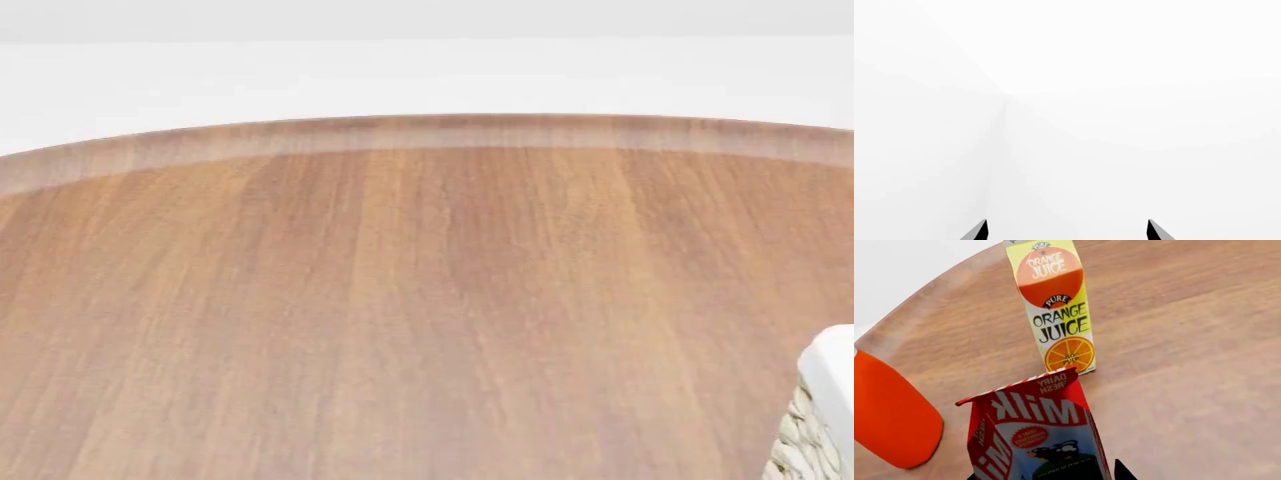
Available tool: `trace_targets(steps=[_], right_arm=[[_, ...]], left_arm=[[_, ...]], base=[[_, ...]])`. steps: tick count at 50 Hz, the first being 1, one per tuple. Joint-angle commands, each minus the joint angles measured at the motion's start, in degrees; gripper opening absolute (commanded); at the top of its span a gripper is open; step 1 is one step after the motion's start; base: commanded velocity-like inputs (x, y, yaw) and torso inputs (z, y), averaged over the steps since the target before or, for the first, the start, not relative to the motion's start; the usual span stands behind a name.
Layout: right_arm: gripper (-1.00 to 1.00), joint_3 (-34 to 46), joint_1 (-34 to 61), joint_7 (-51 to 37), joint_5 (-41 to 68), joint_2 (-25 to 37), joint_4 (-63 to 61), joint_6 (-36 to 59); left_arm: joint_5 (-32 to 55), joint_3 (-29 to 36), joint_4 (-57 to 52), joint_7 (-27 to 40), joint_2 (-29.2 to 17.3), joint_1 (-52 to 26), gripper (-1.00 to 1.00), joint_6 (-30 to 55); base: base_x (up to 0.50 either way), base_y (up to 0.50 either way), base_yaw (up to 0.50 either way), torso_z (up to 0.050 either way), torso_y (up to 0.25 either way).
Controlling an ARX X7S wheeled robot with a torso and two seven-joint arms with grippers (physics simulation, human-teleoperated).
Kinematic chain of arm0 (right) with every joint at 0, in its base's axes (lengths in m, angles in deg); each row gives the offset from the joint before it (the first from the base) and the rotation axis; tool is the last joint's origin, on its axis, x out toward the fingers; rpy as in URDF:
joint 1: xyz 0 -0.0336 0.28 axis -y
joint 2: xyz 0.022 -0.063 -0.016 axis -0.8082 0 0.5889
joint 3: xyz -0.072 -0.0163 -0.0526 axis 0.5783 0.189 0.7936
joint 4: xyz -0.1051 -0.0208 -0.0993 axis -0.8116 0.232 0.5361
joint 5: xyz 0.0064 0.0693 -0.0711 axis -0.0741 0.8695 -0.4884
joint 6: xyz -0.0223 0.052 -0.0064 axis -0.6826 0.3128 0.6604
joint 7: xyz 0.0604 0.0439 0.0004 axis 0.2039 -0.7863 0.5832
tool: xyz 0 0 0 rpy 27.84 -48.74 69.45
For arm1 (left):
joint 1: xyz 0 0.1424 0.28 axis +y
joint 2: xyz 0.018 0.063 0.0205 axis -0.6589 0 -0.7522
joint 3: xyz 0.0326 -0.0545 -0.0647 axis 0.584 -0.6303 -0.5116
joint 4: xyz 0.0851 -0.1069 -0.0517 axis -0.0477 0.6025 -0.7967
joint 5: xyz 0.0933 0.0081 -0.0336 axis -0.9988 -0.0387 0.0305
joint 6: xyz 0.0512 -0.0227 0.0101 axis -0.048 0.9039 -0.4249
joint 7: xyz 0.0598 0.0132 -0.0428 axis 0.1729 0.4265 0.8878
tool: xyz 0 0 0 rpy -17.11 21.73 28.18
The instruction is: Pick the milk and place it in the basket.
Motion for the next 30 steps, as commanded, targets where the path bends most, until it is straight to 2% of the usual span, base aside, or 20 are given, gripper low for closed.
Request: trace_targets(steps=[1,8,30], right_arm=[[-1.0,-0.27,-1.25,1.96,-1.17,-1.24,-0.52,-1.92],[-1.0,-1.14,-1.9,0.13,-0.69,-0.09,-4.91,-1.2],[-1.0,-5.59,-2.36,-9.64,-0.63,7.27,-33.59,8.28]], left_arm=[[-1.39,-0.85,-0.87,-1.36,1.13,0.47,1.0,0.34],[-1.5,-0.73,-0.88,-1.42,1.16,0.52,1.0,0.25],[-1.69,-0.27,-0.82,-1.33,1.03,0.47,1.0,0.1]], base=[[0.0,0.0,0.0,0.0,0.0],[0.0,0.0,0.0,0.0,0.0],[0.0,0.0,0.0,0.0,0.0]])
